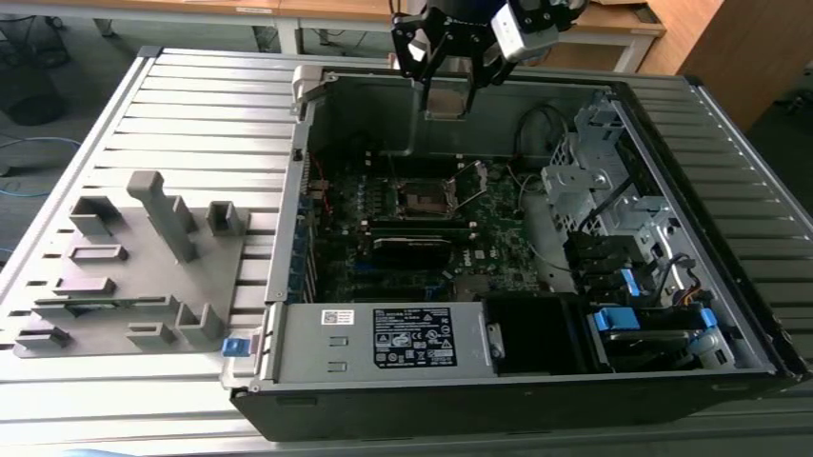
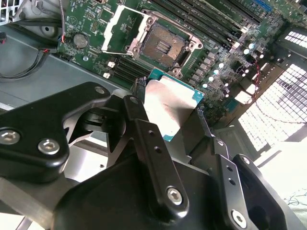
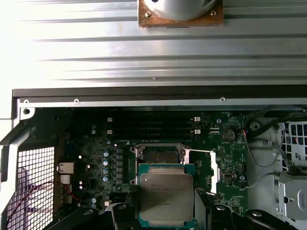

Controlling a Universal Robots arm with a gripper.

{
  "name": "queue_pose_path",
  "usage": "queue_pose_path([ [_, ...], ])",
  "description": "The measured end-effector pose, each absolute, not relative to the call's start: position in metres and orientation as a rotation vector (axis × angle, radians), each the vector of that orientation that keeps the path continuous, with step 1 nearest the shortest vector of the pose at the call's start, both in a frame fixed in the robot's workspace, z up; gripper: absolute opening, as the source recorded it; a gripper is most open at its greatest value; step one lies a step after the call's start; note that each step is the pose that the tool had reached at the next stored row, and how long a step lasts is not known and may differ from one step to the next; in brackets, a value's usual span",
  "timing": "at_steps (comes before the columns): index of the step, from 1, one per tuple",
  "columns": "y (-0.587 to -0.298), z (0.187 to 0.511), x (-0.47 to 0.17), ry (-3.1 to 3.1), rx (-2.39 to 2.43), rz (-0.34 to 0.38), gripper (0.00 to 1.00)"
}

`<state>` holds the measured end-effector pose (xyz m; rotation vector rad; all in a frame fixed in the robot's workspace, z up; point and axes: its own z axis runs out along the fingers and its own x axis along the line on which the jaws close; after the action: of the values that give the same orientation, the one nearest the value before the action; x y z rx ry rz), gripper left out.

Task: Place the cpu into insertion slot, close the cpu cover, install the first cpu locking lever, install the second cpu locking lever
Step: 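Place the cpu into insertion slot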

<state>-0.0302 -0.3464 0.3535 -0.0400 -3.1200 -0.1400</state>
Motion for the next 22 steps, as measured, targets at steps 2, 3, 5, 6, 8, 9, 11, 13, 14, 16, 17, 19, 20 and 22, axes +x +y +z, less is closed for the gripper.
queue_pose_path([
  [2,-0.3464,0.3534,-0.0302,-3.120,-0.040,-0.140,0.54],
  [3,-0.3464,0.3532,-0.0302,-3.120,-0.040,-0.140,0.54],
  [5,-0.3464,0.3526,-0.0302,-3.120,-0.040,-0.140,0.54],
  [6,-0.3464,0.3523,-0.0302,-3.120,-0.040,-0.140,0.54],
  [8,-0.3464,0.3516,-0.0302,-3.120,-0.040,-0.140,0.54],
  [9,-0.3464,0.3513,-0.0302,-3.120,-0.040,-0.140,0.54],
  [11,-0.3464,0.3510,-0.0302,-3.120,-0.040,-0.140,0.54],
  [13,-0.3464,0.3500,-0.0302,-3.120,-0.040,-0.140,0.54],
  [14,-0.3464,0.3500,-0.0302,-3.120,-0.040,-0.140,0.54],
  [16,-0.3464,0.3497,-0.0302,-3.120,-0.040,-0.140,0.54],
  [17,-0.3464,0.3494,-0.0302,-3.120,-0.040,-0.140,0.54],
  [19,-0.3464,0.3490,-0.0302,-3.120,-0.040,-0.140,0.54],
  [20,-0.3464,0.3489,-0.0302,-3.120,-0.040,-0.140,0.54],
  [22,-0.3464,0.3487,-0.0302,-3.120,-0.040,-0.140,0.54],
])
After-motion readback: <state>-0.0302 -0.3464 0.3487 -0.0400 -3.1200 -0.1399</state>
